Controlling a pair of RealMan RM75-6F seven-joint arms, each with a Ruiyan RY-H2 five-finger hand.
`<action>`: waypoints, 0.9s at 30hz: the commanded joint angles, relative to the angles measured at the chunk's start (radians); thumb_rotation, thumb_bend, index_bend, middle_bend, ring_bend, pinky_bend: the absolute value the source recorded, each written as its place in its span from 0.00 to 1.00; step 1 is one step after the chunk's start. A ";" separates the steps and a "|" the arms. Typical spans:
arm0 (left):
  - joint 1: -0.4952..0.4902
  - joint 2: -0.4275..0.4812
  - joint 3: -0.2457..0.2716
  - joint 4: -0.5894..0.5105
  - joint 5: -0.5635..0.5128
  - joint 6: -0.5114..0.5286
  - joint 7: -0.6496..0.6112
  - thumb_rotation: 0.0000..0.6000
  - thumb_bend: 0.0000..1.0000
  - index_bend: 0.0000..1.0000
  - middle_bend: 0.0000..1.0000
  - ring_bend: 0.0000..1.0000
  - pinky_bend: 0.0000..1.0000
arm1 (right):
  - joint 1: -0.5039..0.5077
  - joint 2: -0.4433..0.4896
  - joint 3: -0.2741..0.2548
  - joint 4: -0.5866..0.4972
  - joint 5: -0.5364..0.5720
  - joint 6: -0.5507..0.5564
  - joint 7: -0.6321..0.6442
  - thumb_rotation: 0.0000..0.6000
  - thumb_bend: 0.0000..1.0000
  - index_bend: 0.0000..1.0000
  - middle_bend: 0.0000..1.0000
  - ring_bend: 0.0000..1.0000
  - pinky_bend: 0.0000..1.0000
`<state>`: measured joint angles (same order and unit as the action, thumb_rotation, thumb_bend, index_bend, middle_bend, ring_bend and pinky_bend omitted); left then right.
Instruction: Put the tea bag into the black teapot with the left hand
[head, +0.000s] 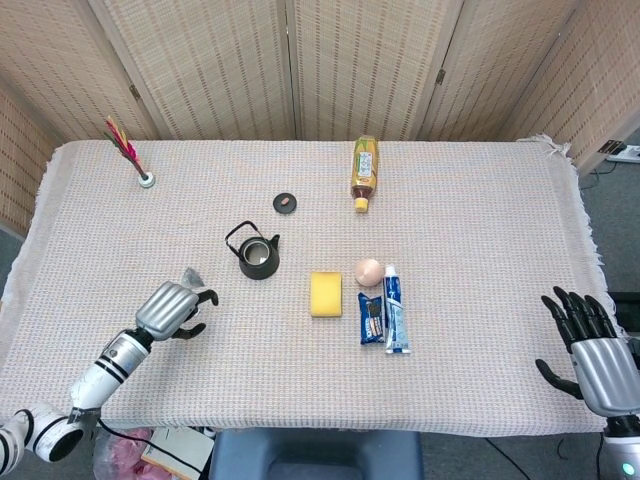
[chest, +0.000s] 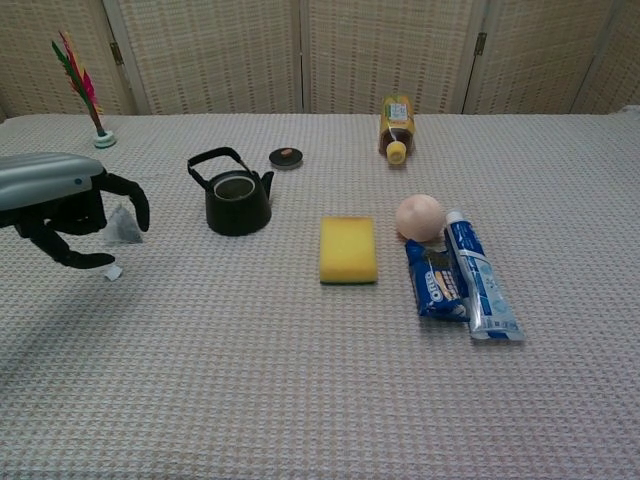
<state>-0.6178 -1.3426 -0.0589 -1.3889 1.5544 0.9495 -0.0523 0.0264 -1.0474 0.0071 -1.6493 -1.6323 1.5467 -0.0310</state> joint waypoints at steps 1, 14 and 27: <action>-0.016 -0.046 0.022 0.084 0.002 -0.024 -0.098 1.00 0.35 0.41 1.00 1.00 1.00 | -0.004 0.001 0.000 0.002 -0.003 0.010 0.004 1.00 0.18 0.00 0.00 0.00 0.00; -0.036 -0.134 0.067 0.286 0.023 -0.032 -0.242 1.00 0.35 0.42 1.00 1.00 1.00 | 0.008 0.000 0.008 0.003 0.027 -0.023 -0.003 1.00 0.18 0.00 0.00 0.00 0.00; -0.053 -0.171 0.102 0.384 0.047 -0.031 -0.318 1.00 0.35 0.47 1.00 1.00 1.00 | 0.020 -0.002 0.004 -0.001 0.036 -0.051 -0.008 1.00 0.18 0.00 0.00 0.00 0.00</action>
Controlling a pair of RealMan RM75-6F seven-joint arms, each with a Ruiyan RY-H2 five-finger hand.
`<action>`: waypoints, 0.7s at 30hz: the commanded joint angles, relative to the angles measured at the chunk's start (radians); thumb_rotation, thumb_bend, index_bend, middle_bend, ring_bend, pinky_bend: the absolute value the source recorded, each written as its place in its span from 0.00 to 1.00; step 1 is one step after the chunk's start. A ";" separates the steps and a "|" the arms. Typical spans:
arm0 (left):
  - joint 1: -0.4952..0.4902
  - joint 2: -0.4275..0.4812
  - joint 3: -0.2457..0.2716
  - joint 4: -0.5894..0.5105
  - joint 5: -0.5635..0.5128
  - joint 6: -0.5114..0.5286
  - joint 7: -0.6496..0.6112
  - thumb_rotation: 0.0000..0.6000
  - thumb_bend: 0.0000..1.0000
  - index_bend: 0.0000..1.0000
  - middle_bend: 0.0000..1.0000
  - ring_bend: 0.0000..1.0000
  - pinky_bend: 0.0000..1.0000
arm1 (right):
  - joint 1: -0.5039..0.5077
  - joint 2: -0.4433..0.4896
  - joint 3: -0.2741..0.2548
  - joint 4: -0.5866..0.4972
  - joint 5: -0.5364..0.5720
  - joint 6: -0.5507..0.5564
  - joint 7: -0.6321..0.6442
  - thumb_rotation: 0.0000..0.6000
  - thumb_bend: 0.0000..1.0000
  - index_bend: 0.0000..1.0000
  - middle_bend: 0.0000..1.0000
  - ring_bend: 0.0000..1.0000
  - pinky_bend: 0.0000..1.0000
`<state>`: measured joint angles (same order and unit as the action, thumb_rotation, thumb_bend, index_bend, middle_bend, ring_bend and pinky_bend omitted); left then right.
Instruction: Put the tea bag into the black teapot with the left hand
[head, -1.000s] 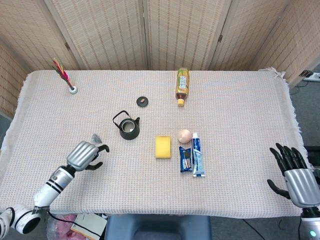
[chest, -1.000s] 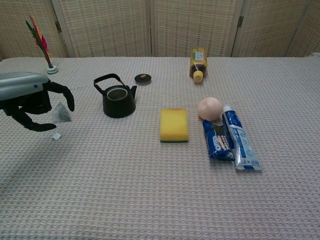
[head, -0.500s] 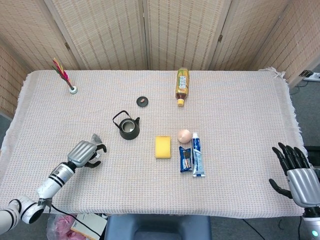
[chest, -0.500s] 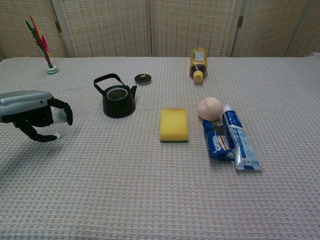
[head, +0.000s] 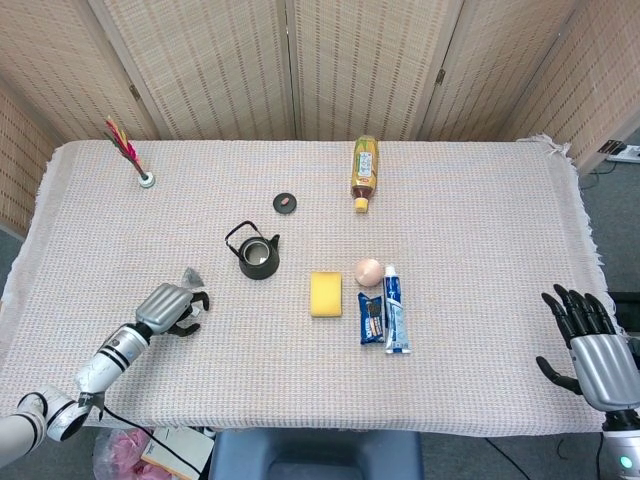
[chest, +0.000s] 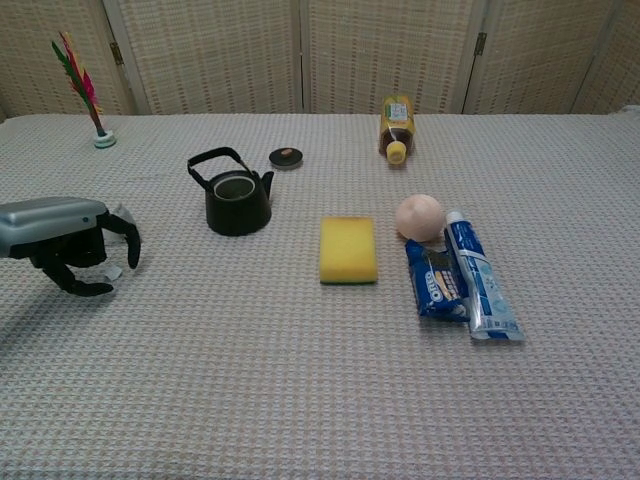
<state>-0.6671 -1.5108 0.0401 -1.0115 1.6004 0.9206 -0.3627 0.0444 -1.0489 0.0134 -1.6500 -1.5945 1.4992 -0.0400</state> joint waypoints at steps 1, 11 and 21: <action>-0.005 -0.004 0.004 0.012 0.001 -0.003 -0.012 1.00 0.35 0.47 1.00 1.00 1.00 | 0.003 0.000 -0.002 0.000 -0.002 -0.006 0.002 1.00 0.18 0.00 0.00 0.00 0.00; -0.018 -0.013 0.010 0.061 -0.011 -0.020 -0.034 1.00 0.35 0.46 1.00 1.00 1.00 | 0.006 -0.002 -0.001 -0.002 0.006 -0.012 -0.007 1.00 0.18 0.00 0.00 0.00 0.00; -0.026 -0.042 0.021 0.112 -0.014 -0.037 -0.055 1.00 0.35 0.47 1.00 1.00 1.00 | 0.008 -0.001 0.001 -0.002 0.016 -0.017 -0.008 1.00 0.18 0.00 0.00 0.00 0.00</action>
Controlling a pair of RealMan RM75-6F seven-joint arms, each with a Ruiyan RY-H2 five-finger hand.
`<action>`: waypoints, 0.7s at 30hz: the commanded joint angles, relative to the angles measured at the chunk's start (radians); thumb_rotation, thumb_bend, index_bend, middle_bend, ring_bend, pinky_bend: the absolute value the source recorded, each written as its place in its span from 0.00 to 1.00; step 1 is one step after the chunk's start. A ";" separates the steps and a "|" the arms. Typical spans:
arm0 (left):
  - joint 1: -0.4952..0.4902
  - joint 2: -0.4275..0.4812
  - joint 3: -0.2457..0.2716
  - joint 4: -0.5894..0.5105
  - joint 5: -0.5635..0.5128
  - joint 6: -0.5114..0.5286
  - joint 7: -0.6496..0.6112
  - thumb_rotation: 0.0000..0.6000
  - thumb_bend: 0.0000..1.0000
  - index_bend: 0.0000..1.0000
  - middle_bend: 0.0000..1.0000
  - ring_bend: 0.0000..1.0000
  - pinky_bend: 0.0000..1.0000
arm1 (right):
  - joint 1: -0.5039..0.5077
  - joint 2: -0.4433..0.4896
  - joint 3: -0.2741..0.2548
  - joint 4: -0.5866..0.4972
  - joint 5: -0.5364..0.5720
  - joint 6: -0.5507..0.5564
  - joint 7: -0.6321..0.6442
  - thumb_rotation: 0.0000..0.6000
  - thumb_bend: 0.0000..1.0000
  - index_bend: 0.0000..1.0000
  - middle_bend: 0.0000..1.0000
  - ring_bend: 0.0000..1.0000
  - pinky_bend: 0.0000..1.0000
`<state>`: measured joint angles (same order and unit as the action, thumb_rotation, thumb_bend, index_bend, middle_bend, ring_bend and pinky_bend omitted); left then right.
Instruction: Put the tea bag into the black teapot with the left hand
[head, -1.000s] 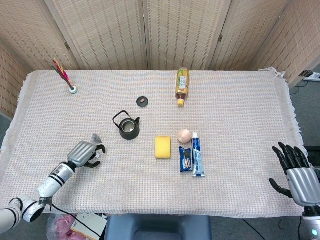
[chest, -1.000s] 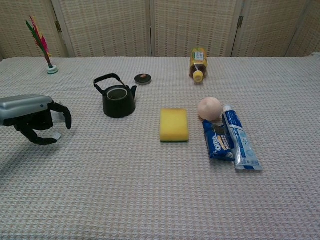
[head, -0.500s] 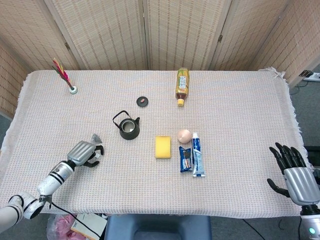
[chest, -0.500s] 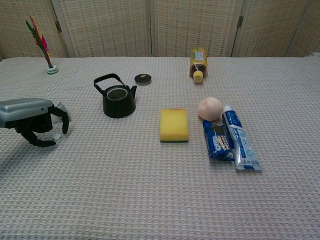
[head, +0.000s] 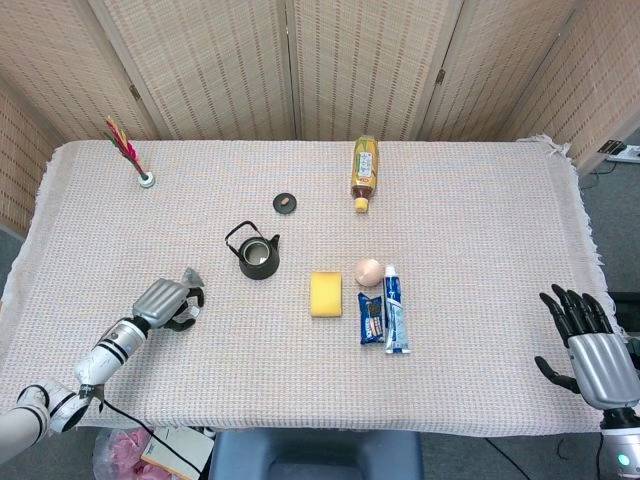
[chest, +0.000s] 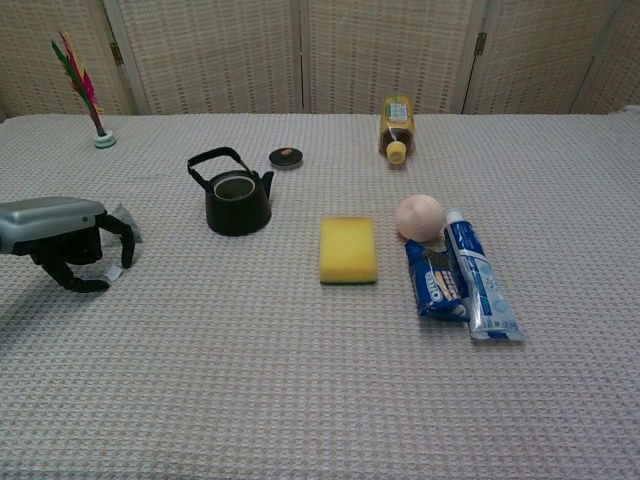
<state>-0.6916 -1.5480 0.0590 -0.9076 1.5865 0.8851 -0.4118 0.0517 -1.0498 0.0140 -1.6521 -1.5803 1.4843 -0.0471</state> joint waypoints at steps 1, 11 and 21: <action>-0.003 -0.008 0.003 0.015 0.001 -0.001 -0.010 1.00 0.35 0.48 1.00 1.00 1.00 | 0.002 0.000 0.000 0.000 0.003 -0.004 -0.001 1.00 0.18 0.00 0.00 0.00 0.00; -0.004 -0.020 0.010 0.040 0.005 0.011 -0.033 1.00 0.35 0.53 1.00 1.00 1.00 | 0.004 -0.002 0.002 0.000 0.009 -0.008 -0.005 1.00 0.18 0.00 0.00 0.00 0.00; -0.003 -0.032 0.017 0.063 0.005 0.013 -0.052 1.00 0.35 0.57 1.00 1.00 1.00 | 0.005 -0.005 0.003 0.000 0.015 -0.011 -0.014 1.00 0.18 0.00 0.00 0.00 0.00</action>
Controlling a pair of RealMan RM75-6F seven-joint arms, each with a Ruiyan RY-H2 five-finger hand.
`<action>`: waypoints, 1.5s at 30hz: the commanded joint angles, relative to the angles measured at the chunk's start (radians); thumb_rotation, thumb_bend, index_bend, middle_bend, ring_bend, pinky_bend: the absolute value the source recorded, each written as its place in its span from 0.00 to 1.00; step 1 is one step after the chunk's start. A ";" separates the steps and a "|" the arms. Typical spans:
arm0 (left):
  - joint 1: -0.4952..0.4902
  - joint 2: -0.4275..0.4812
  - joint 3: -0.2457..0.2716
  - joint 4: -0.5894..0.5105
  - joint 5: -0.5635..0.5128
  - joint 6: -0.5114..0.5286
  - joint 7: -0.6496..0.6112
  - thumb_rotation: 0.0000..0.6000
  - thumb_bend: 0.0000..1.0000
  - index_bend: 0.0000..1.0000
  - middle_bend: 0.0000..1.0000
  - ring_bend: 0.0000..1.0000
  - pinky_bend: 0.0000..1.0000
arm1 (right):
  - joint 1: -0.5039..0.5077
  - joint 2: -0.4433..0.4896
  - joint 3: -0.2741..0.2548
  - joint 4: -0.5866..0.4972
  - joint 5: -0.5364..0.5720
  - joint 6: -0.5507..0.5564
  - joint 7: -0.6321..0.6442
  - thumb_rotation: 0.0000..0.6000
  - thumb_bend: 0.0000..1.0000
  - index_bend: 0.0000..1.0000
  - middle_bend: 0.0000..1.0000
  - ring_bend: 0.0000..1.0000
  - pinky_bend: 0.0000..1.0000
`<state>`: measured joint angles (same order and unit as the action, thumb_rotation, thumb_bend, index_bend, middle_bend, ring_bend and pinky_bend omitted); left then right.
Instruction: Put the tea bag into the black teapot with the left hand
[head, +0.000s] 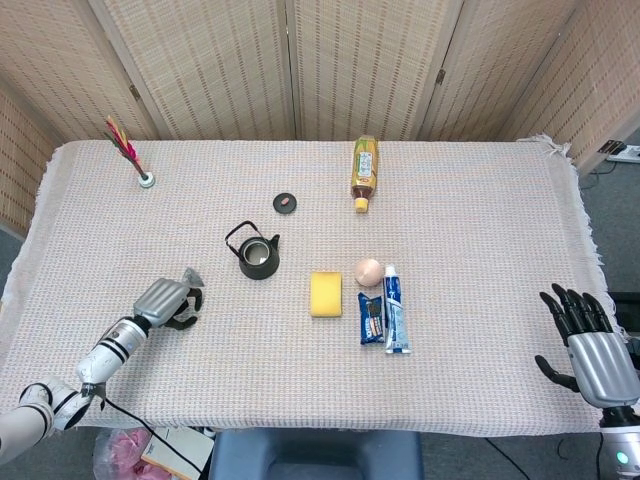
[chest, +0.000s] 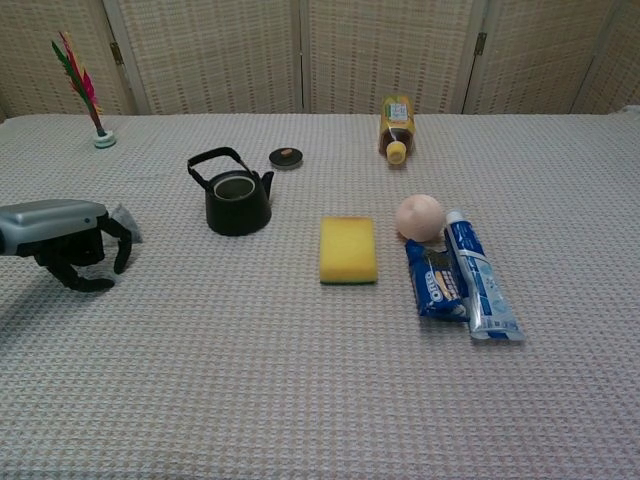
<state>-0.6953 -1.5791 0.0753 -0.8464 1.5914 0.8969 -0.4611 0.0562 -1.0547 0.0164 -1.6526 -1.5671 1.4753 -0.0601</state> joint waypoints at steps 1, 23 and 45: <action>0.000 -0.001 0.001 0.005 0.000 0.004 -0.004 1.00 0.35 0.57 1.00 1.00 1.00 | 0.001 -0.001 0.000 0.000 0.002 -0.003 -0.001 1.00 0.18 0.00 0.00 0.00 0.00; 0.004 -0.009 0.012 0.024 0.003 0.012 -0.024 1.00 0.43 0.63 1.00 1.00 1.00 | 0.005 -0.006 0.002 -0.001 0.010 -0.010 -0.020 1.00 0.18 0.00 0.00 0.00 0.00; 0.005 0.147 -0.062 -0.212 -0.037 0.103 0.165 1.00 0.48 0.64 1.00 1.00 1.00 | 0.004 0.005 -0.010 -0.006 -0.021 0.004 0.002 1.00 0.18 0.00 0.00 0.00 0.00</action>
<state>-0.6860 -1.4701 0.0348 -1.0057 1.5666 0.9827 -0.3442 0.0614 -1.0515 0.0082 -1.6579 -1.5856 1.4765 -0.0605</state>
